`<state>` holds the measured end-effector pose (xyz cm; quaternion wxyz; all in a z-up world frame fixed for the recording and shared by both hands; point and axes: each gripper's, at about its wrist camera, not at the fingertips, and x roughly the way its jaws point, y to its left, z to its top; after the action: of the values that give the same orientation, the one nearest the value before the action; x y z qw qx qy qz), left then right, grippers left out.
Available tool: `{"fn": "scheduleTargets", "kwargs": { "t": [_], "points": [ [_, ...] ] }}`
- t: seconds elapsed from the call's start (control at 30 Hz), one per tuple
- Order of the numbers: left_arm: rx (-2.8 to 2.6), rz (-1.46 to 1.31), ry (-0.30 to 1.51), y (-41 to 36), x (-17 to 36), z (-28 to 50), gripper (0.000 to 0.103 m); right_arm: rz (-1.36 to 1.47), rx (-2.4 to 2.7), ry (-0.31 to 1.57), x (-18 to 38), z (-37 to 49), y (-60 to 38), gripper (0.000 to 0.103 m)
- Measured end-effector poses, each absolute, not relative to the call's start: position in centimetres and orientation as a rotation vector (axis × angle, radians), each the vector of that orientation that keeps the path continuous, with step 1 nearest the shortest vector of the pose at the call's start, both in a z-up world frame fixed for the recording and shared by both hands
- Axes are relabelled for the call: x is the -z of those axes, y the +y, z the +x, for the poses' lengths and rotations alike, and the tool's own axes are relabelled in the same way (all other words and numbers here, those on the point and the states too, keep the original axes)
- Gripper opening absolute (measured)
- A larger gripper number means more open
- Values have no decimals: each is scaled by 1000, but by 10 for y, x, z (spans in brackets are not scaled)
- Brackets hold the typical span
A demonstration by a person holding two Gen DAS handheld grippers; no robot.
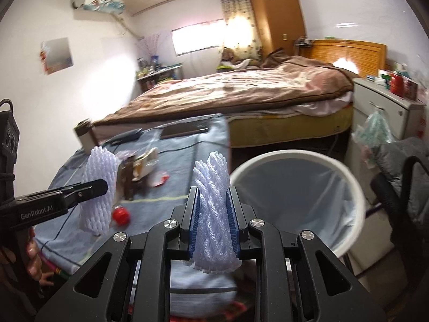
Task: Collect trash
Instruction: 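Carry both mesh sleeves over the white bin and open both grippers, then move both open grippers back to the trash pile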
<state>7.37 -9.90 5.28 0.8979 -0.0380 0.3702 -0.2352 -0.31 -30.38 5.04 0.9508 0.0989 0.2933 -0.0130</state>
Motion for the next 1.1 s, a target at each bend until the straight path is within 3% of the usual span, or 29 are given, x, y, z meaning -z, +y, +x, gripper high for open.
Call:
{"fn": "scheduleTargets", "kwargs": {
  "t": [0.43,0.83,0.9,1.0,1.1],
  "points": [
    [709,36,835,-228,-42,91,28,211,190,652,-33,8,-370,23],
    [711,86,933,-269,-8,104,29,242,178,752,-4,18,-393,23],
    [714,81,945,-271,-5,106,35,233,172,764,-2,20,-394,23],
    [702,90,943,-271,-4,106,53,206,172,774,-2,21,-394,26],
    [699,73,942,-267,-6,106,59,203,166,766,-3,19,-393,40]
  ]
}}
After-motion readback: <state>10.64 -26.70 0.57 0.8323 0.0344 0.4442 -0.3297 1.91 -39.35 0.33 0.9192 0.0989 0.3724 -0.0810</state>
